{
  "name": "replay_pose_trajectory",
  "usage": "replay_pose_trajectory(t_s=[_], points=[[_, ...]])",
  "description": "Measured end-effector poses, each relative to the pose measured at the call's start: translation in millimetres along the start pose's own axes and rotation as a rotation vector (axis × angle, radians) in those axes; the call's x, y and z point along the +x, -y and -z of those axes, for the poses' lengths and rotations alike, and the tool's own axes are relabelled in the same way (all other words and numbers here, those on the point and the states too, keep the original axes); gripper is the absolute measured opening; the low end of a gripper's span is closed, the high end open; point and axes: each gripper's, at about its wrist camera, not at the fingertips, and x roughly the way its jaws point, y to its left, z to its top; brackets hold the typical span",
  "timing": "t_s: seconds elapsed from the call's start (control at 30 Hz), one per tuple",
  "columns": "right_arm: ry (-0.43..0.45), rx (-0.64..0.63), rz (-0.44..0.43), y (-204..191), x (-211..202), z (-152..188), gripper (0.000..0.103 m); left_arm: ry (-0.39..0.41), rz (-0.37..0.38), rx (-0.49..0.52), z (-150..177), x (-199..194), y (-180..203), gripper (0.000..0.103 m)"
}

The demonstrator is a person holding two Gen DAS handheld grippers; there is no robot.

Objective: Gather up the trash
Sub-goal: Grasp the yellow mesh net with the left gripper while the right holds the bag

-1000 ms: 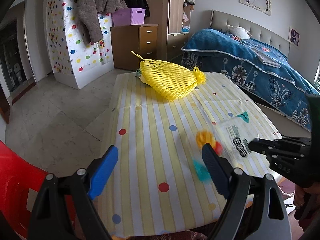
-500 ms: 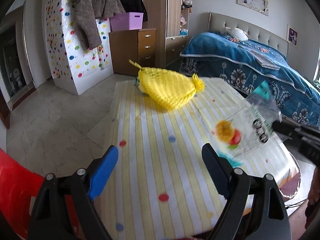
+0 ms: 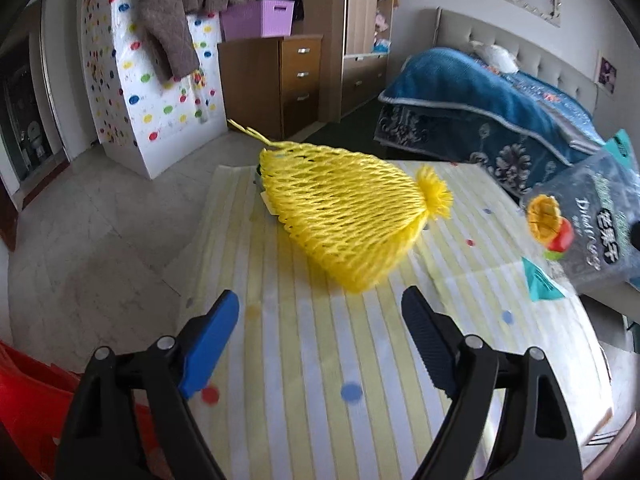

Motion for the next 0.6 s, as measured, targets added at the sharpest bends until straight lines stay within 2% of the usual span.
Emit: replay_pose_trajectory(t_s=[0.2, 0.4, 0.47, 0.6], points=[[-0.025, 0.018, -0.013, 16.7, 15.9, -6.2, 0.001, -0.03, 0.009, -0.007, -21.0, 39.6, 0.8, 0.072], [-0.055, 0.033, -0.018, 23.8, 26.3, -3.0, 0.002, -0.079, 0.028, -0.027, -31.9, 71.3, 1.1, 0.059], [-0.058, 0.037, -0.018, 23.9, 27.8, -1.2, 0.002, -0.087, 0.039, -0.026, -31.5, 73.8, 3.7, 0.045], [-0.064, 0.054, -0.021, 28.6, 25.7, 3.6, 0.002, -0.07, 0.054, -0.016, -29.0, 63.5, 11.1, 0.026]])
